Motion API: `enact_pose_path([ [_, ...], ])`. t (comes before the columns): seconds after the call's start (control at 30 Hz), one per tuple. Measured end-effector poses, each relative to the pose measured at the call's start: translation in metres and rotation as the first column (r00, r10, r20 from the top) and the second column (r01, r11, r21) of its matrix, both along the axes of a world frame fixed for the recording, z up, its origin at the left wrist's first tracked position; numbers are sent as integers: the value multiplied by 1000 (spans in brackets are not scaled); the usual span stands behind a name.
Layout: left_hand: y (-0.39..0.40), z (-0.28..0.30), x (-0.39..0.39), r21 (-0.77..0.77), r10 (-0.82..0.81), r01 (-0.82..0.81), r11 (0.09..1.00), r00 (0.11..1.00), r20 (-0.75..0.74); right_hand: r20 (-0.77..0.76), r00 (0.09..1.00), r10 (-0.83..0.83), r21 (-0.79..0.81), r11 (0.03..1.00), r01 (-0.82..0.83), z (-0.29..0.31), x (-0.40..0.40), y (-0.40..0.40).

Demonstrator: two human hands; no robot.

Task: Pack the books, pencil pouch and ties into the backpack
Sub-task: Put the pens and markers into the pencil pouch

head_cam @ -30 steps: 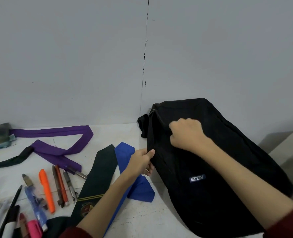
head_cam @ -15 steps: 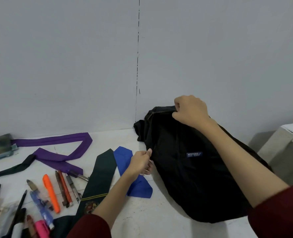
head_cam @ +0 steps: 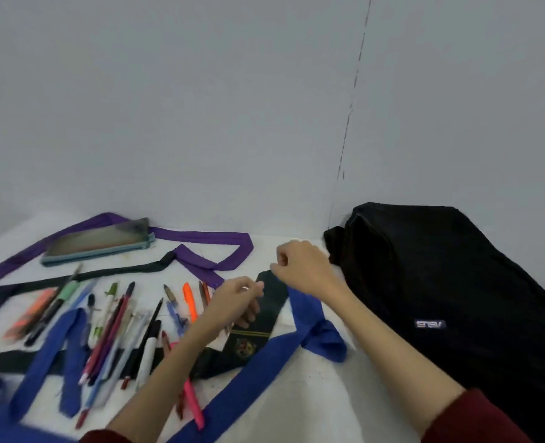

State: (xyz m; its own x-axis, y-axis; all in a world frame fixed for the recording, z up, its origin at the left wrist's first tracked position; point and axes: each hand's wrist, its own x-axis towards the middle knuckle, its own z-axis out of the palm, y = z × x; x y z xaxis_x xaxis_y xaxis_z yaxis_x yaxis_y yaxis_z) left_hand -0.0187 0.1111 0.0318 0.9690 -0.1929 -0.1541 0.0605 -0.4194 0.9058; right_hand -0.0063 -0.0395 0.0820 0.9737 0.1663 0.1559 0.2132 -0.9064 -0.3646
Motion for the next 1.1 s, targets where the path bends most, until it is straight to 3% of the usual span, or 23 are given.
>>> enact_pose_path([
  [0.13, 66, -6, -12, 58, 193, -195, 979, 980, 40, -70, 970, 233, 75, 971, -228, -25, 12, 73],
  [0.33, 164, -3, -13, 133, 385, -414, 901, 902, 196, -124, 906, 404, 176, 908, -381, -41, 36, 159],
  [0.6, 313, -6, 90, 461, 252, -418, 783, 890, 379, -181, 952, 248, 169, 961, -218, -59, 141, 253],
  [0.7, 355, -25, 136, 610, 124, -339, 716, 922, 366, -230, 960, 163, 106, 984, -142, -76, 176, 287],
  [0.8, 380, -46, 170, 652, 11, -216, 727, 953, 303, -233, 971, 49, 50, 998, -38, -93, 202, 315],
  [0.87, 390, -56, 188, 719, -101, -124, 684, 960, 261, -223, 975, -17, 11, 1000, 20, -102, 216, 327],
  [0.97, 399, -68, 203, 707, -145, -117, 697, 943, 299, -207, 977, -60, 25, 997, 67, -116, 225, 336],
  [1.1, 408, -73, 212, 630, -88, -233, 740, 896, 436, -120, 987, -107, 194, 972, 129, -124, 231, 339],
])
